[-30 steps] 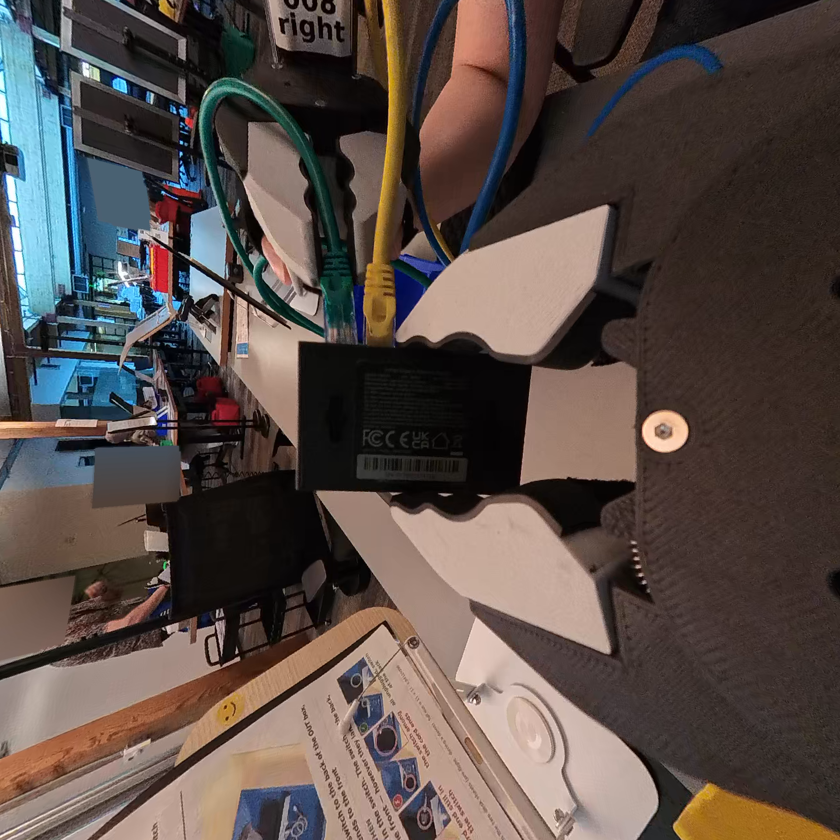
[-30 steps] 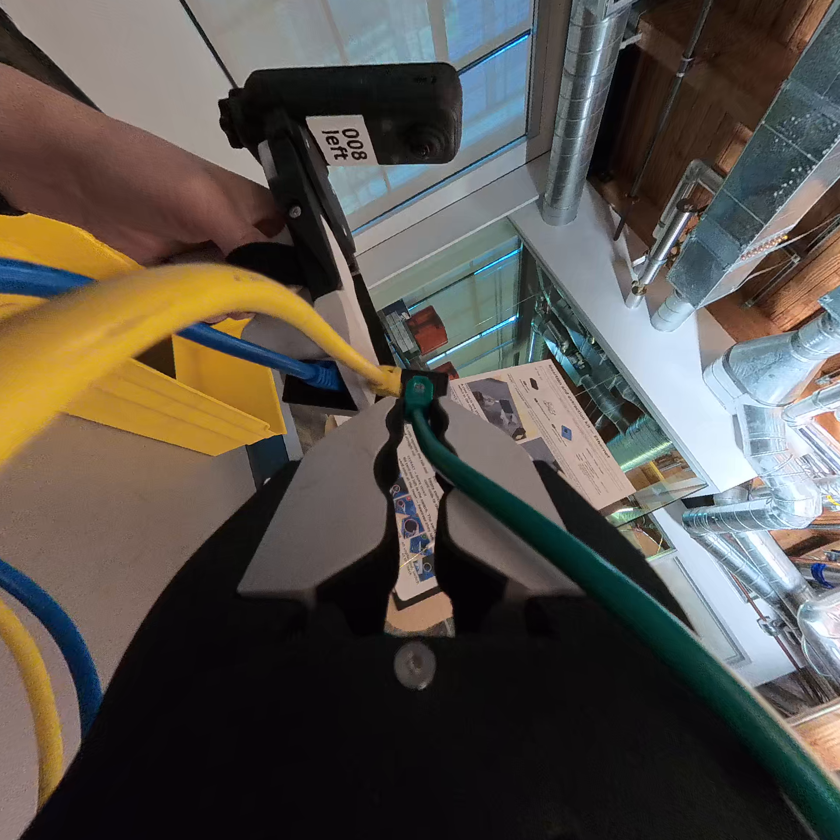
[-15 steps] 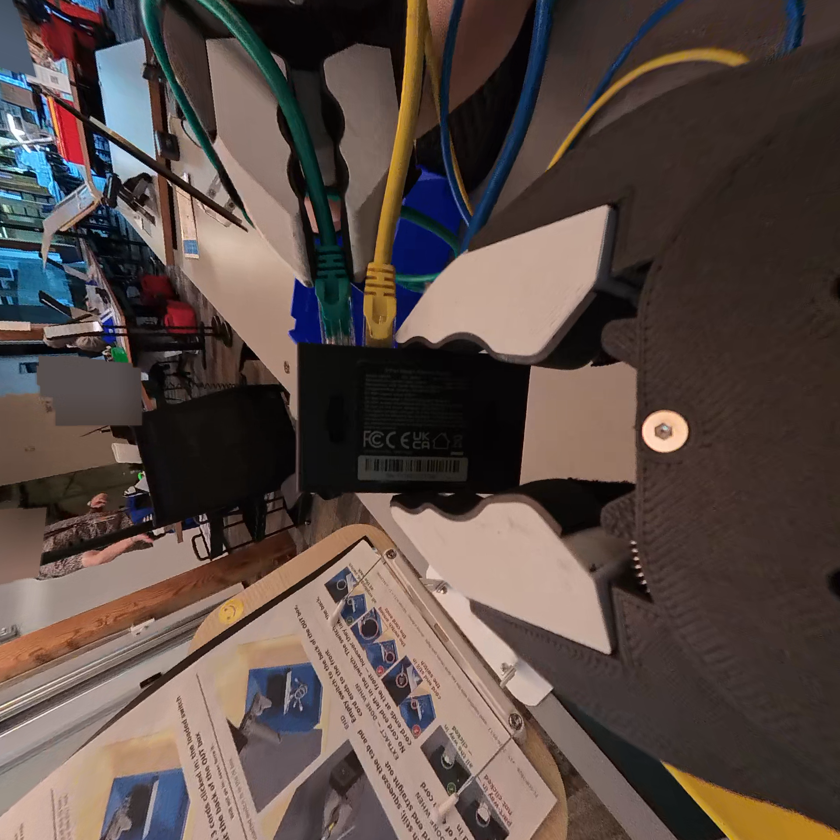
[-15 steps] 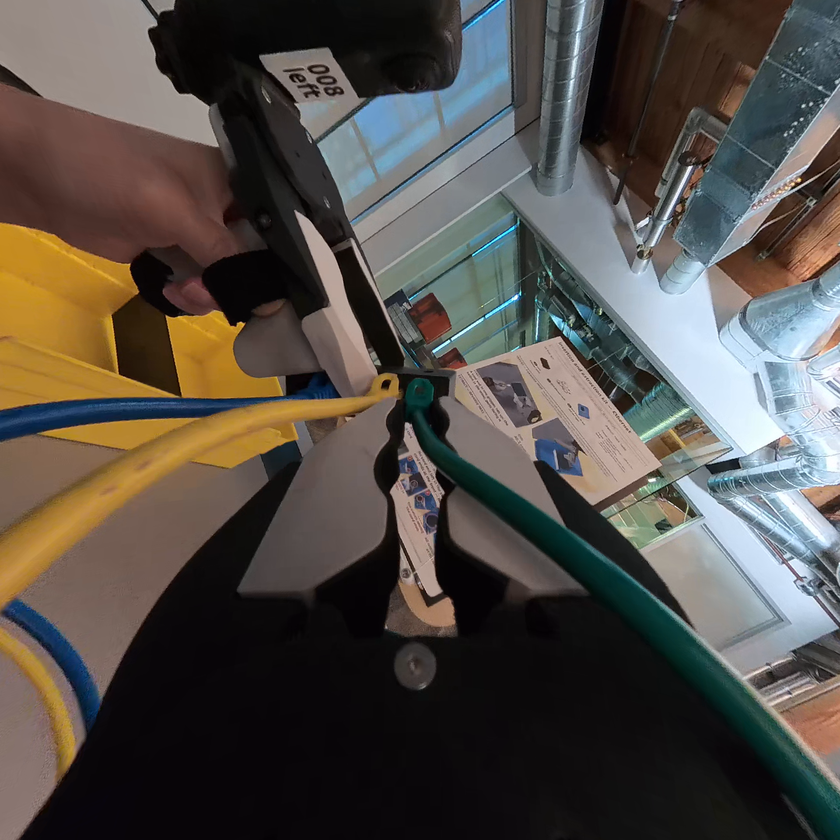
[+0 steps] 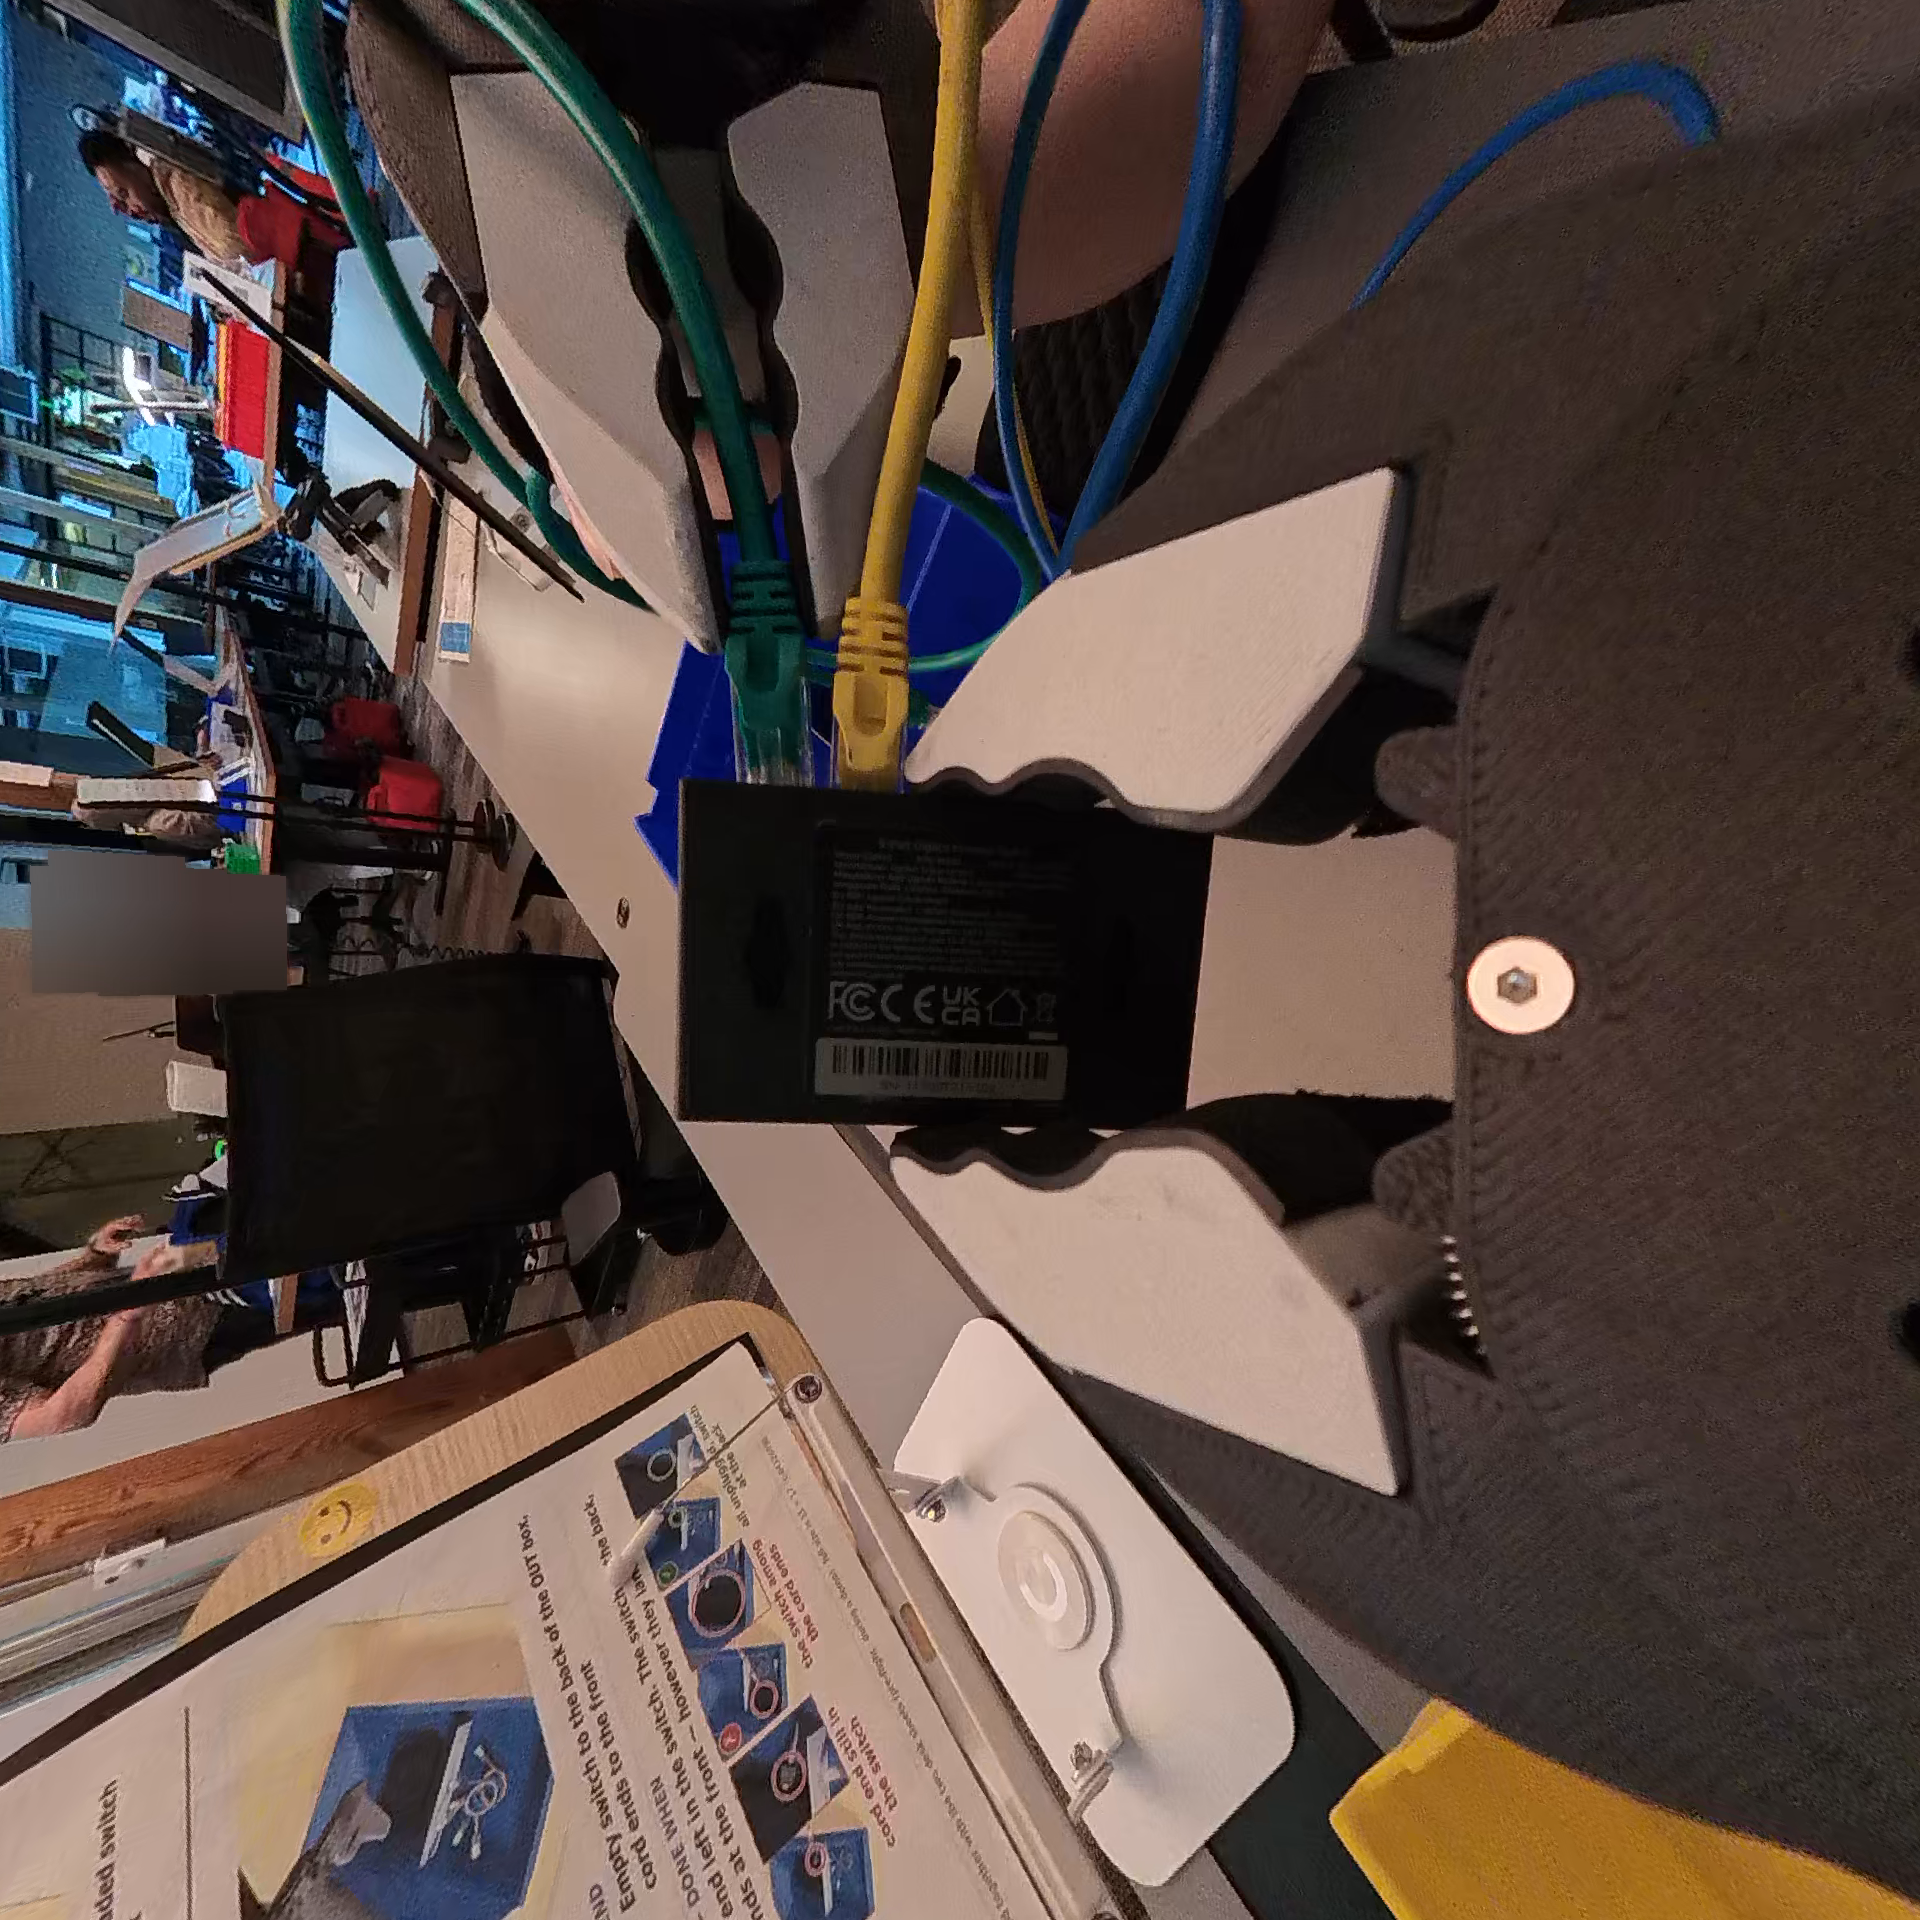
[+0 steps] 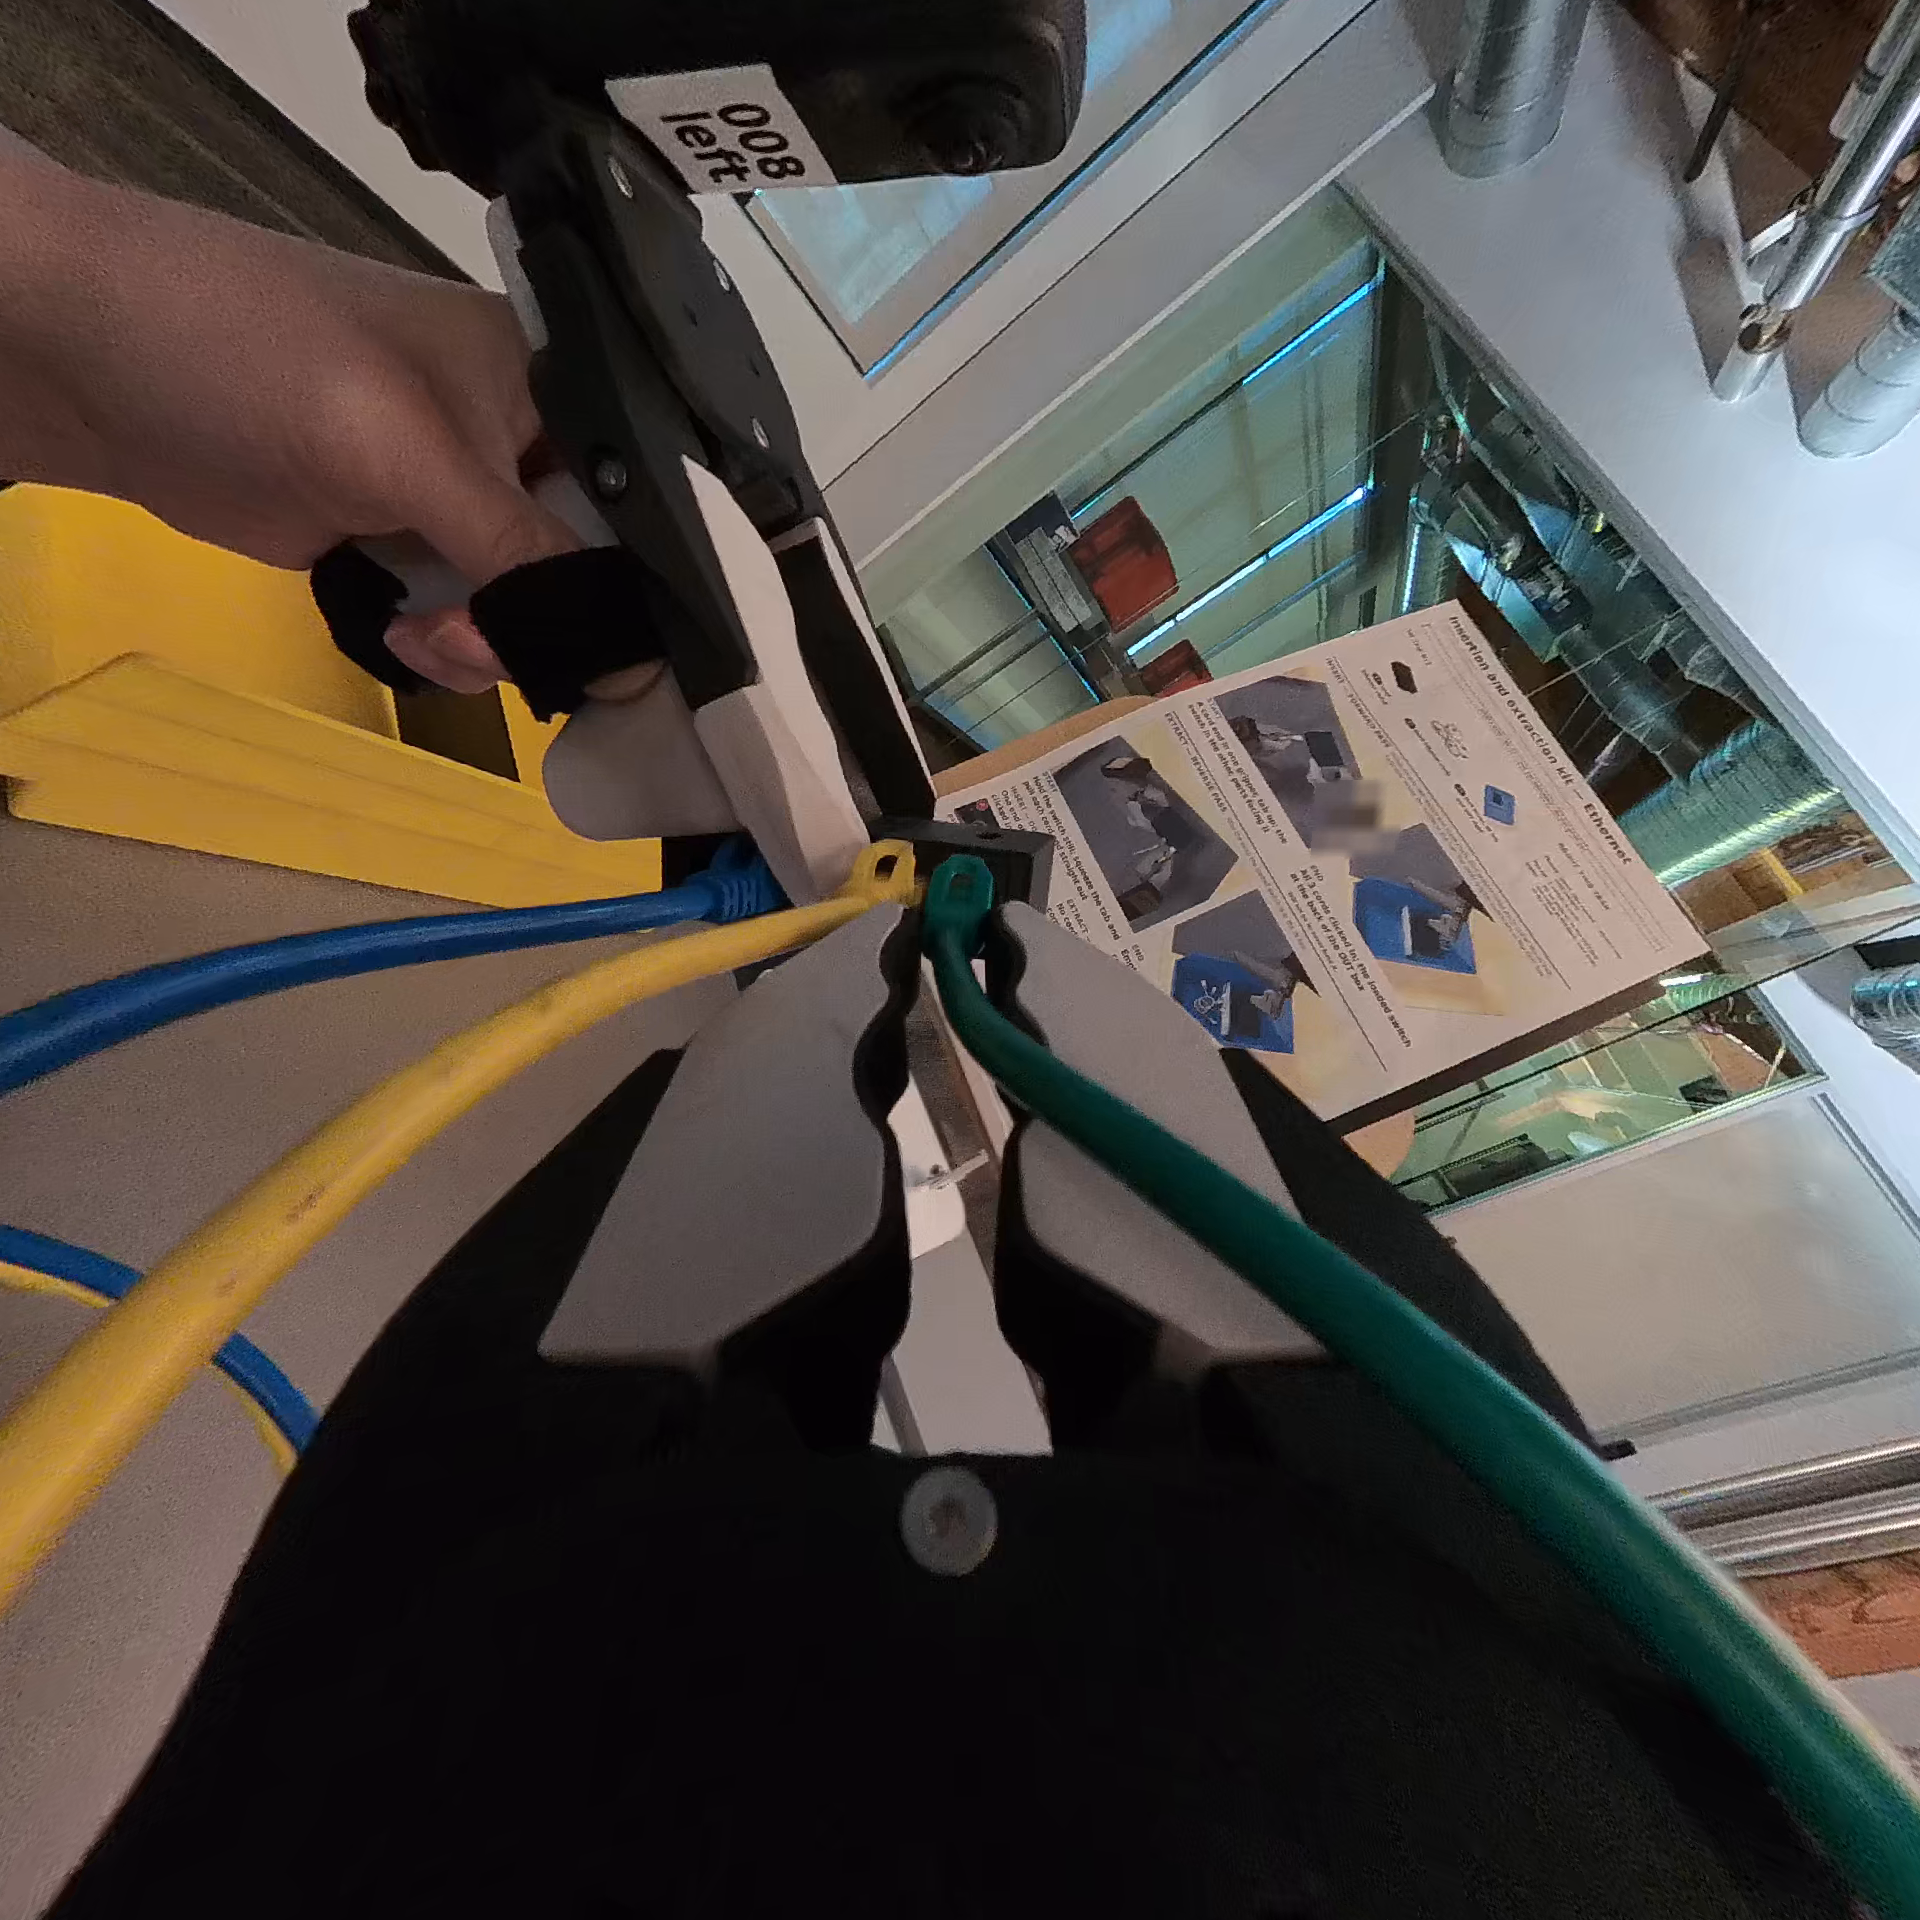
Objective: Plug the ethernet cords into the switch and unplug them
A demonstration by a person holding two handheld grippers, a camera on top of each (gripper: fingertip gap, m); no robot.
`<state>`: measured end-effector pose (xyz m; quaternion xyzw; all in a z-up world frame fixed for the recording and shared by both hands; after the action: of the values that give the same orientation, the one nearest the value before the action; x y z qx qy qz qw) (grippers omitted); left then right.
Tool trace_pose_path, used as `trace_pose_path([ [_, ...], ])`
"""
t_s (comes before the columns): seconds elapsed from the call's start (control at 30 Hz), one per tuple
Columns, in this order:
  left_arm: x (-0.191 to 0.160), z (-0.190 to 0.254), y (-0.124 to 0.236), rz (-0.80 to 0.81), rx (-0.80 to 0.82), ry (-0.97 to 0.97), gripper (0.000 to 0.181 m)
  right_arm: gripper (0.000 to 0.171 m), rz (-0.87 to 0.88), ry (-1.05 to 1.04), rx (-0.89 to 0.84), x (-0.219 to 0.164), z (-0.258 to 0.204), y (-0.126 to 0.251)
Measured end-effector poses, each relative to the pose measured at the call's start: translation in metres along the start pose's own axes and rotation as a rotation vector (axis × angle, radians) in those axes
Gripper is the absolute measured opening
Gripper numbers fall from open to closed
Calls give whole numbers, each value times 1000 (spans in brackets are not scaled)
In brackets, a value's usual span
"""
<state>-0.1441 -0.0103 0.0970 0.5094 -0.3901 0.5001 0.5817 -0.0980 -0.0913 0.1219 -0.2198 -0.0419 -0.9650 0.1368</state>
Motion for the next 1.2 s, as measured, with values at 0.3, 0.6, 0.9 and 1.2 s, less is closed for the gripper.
trace_pose_path([
  [0.3, -1, 4, -1, -10, -26, -2, 59, 13, 2, -3, 48, 1, -1, 5],
  [0.6, -3, 3, -1, -20, -24, 0, 59, 14, 20, -27, 75, -1, -2, 6],
  [0.9, -6, 0, -4, -29, -6, -21, 59, 14, 17, -15, 94, -7, -4, 4],
  [1.2, -3, 5, -3, 31, -36, -12, 59, 13, 44, -2, 66, -5, -2, 6],
])
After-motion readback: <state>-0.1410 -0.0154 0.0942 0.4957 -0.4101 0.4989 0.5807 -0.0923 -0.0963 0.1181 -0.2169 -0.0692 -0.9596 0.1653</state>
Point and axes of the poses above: each gripper's, where its closed fingertips meet, y back along the fingers, x out of its top, z = x × y across the jaws, the point moved 4 cm from there along y, back along the fingers, and after that the axes turned 10 degrees about y, right-handed, at the moved point
